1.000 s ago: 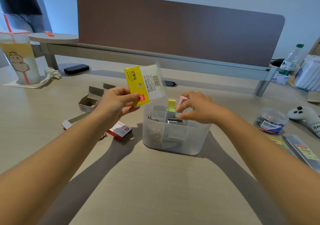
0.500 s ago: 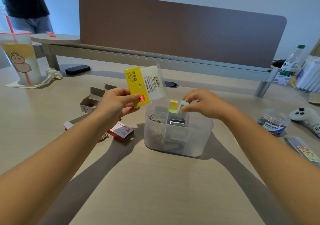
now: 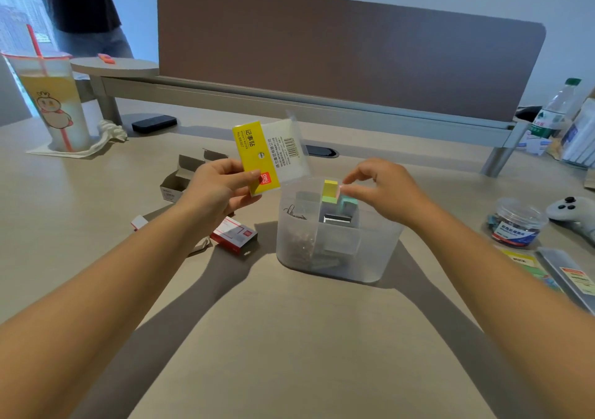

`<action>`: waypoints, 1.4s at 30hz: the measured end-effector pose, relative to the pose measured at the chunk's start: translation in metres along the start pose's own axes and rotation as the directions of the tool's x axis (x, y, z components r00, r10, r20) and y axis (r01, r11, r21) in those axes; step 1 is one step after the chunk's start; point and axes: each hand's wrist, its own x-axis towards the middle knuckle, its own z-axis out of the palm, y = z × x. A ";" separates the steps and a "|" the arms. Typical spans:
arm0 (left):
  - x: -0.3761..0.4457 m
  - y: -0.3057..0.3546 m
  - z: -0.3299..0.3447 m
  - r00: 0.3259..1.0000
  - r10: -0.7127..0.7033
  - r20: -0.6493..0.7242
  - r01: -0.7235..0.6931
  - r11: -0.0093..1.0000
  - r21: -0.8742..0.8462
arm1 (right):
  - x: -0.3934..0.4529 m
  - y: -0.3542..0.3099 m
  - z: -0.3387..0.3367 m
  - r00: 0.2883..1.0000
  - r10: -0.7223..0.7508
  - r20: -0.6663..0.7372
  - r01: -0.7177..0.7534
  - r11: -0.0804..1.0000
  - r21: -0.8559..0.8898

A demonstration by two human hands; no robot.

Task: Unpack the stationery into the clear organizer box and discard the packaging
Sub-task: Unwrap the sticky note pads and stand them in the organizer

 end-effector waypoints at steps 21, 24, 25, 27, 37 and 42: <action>-0.091 -0.065 -0.059 0.966 0.107 -0.236 0.051 0.815 0.577 | -0.145 -0.034 0.063 0.963 -0.147 0.228 0.173 0.980 -0.099; -0.093 -0.062 -0.060 0.922 0.326 -0.211 -0.001 0.545 0.839 | -0.141 -0.036 0.065 0.963 -0.139 0.232 0.164 0.982 -0.090; -0.094 -0.062 -0.059 0.916 0.374 -0.144 -0.059 0.480 0.875 | -0.140 -0.036 0.065 0.963 -0.137 0.233 0.162 0.983 -0.089; -0.096 -0.064 -0.058 0.933 0.353 0.069 -0.198 0.344 0.918 | -0.140 -0.036 0.066 0.963 -0.138 0.232 0.161 0.984 -0.082; -0.073 -0.071 -0.064 0.973 0.108 0.205 -0.206 -0.006 0.979 | -0.139 -0.031 0.066 0.966 -0.131 0.225 0.151 0.986 -0.072; -0.085 -0.065 -0.038 0.868 0.357 0.346 -0.394 0.071 0.916 | -0.143 -0.018 0.058 0.977 -0.065 0.203 0.080 0.995 -0.063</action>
